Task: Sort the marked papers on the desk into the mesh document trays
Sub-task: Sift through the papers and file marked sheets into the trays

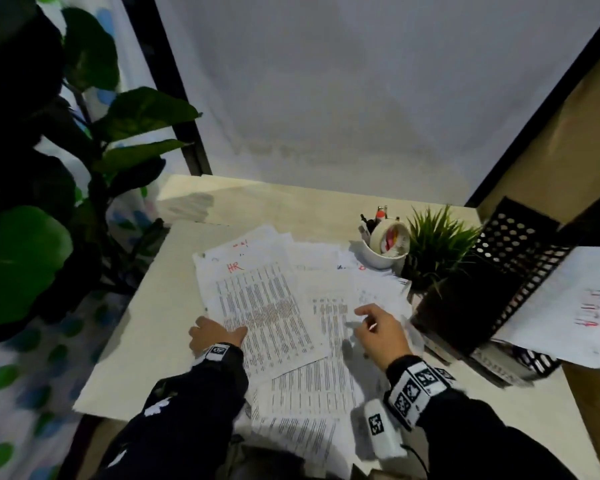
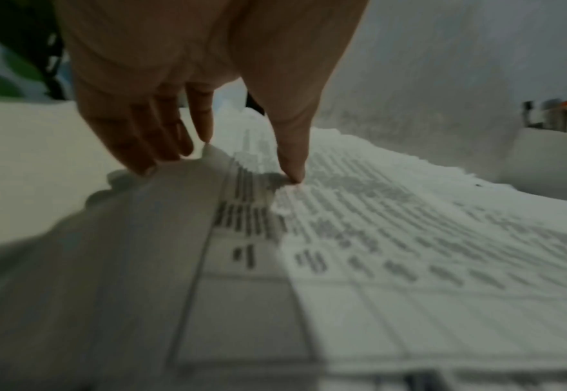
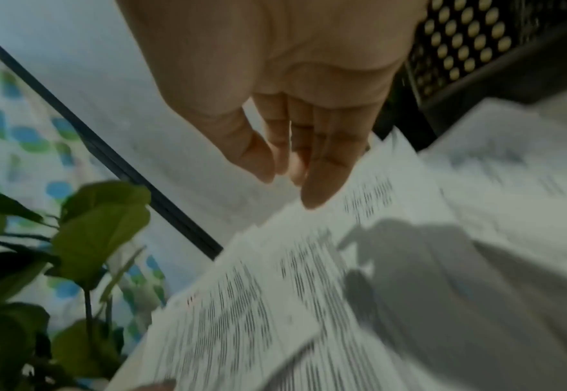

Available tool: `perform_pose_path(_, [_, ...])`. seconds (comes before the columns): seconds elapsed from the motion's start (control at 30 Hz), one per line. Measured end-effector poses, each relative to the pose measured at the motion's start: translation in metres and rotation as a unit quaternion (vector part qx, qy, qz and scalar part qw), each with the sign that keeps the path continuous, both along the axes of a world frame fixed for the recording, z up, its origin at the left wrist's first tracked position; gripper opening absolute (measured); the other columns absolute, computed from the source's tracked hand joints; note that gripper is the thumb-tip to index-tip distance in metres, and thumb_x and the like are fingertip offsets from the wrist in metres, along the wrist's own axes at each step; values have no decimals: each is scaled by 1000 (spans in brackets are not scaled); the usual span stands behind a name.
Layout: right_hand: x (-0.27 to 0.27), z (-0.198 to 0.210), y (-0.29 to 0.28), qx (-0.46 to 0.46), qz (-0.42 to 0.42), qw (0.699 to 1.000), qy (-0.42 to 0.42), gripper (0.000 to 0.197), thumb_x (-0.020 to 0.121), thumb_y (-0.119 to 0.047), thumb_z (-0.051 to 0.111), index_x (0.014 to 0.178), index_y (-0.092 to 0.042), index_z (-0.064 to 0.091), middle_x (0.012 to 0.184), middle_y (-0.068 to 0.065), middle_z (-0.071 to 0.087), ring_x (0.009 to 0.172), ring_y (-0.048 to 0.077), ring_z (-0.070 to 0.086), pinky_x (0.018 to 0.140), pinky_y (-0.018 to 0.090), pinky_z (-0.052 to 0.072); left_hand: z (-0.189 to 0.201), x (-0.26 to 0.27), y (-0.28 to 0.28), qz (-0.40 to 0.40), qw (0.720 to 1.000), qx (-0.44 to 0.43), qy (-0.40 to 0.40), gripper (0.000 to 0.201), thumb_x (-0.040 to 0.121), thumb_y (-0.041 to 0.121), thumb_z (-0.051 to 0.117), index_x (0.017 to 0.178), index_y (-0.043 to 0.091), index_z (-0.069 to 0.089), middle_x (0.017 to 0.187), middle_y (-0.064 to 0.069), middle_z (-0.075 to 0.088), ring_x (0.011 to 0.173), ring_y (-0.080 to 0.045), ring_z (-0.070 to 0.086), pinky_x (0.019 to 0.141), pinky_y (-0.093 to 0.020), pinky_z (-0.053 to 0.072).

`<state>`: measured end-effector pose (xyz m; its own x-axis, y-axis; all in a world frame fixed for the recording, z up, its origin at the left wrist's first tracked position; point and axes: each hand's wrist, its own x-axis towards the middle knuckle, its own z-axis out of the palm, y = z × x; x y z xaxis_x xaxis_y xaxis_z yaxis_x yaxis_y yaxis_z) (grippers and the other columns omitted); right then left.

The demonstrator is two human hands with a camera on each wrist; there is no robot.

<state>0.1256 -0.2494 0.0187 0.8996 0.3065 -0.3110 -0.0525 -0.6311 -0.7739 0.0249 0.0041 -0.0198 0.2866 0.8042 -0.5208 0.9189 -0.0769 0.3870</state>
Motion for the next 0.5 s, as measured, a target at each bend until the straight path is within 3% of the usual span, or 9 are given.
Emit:
perform_pose_path(0.1, [-14,-29,20,-26,37,995,88,40,85,-7,57,125,-9,55,100,4,64,94,23,59,90,32,49,-8,-11,7,10,998,2,-66,56,77,27,73,116,-1,44,121,-25,54,110,-40,55,89,-43,45])
perform_pose_path(0.17, [-21,-36,28,-29,49,990,126,51,84,-10,60,134,-10,48,123,11,58,112,25,55,97,32,44,-8,-17,10,18,995,14,-93,36,77,23,72,101,4,53,113,-22,61,103,-37,59,85,-37,45])
perform_pose_path(0.27, [-27,-39,34,-32,40,989,141,57,84,-12,62,138,-10,44,136,10,51,123,25,50,103,32,39,-5,-23,15,4,993,29,-112,15,79,18,69,83,9,59,101,-17,66,97,-35,61,78,-30,42])
perform_pose_path(0.33, [-31,-42,35,-41,34,990,132,55,84,-10,61,137,-9,45,136,11,52,122,25,51,104,33,39,-4,-29,18,-36,992,50,-106,21,87,19,59,68,11,56,84,-15,62,91,-36,61,73,-30,40])
perform_pose_path(0.37, [-32,-43,34,-43,31,991,125,55,84,-10,61,136,-9,45,134,12,54,121,25,52,104,33,39,-2,-32,19,-51,991,62,-109,25,90,19,53,68,9,58,80,-16,61,88,-37,61,71,-30,41])
perform_pose_path(0.43, [-35,-44,32,-50,27,991,117,52,83,-11,62,133,-7,48,131,15,56,117,28,54,104,36,41,7,-40,15,-55,982,95,-155,24,93,11,46,88,4,68,84,-22,65,88,-38,63,69,-27,39])
perform_pose_path(0.5, [-34,-43,31,-33,1,991,126,56,81,-16,66,132,-3,48,128,19,56,116,32,54,103,41,43,13,-45,9,-54,966,112,-226,23,93,5,44,94,4,66,81,-21,65,80,-35,62,64,-25,36])
